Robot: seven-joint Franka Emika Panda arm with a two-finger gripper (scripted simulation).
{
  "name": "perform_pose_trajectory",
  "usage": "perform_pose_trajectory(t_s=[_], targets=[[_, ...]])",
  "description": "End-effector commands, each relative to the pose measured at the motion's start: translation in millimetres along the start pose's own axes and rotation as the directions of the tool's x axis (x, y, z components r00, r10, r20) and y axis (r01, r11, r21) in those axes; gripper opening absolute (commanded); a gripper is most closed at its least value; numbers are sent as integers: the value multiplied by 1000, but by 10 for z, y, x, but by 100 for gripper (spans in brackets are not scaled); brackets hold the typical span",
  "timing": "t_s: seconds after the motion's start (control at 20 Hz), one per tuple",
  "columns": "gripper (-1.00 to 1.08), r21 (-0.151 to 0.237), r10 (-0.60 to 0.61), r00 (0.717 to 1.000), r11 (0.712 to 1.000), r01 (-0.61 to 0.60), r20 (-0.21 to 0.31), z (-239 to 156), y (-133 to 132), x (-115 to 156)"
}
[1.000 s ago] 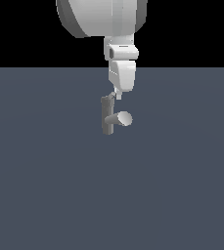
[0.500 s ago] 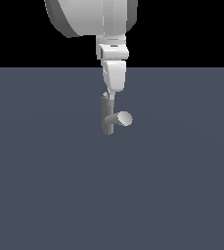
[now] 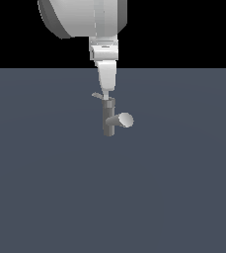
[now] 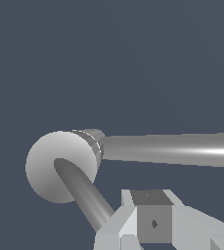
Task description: Turn on the faucet by rotating a designated handle.
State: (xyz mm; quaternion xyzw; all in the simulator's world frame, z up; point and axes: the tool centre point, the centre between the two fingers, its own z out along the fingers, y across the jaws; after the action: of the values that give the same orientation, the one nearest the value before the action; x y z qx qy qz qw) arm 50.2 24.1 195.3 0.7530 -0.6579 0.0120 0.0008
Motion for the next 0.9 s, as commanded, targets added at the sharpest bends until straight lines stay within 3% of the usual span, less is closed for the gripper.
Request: perform_pose_trajectory(t_s=[0.0, 0.15, 0.2, 0.85], targets=[[-100, -9, -65, 998, 998, 65, 18, 107, -76, -522], [-100, -12, -69, 997, 998, 69, 19, 120, -115, -618], [-100, 3, 3, 1000, 1000, -3, -3, -10, -107, -86], [-100, -5, -31, 999, 1000, 31, 7, 58, -455, -377]])
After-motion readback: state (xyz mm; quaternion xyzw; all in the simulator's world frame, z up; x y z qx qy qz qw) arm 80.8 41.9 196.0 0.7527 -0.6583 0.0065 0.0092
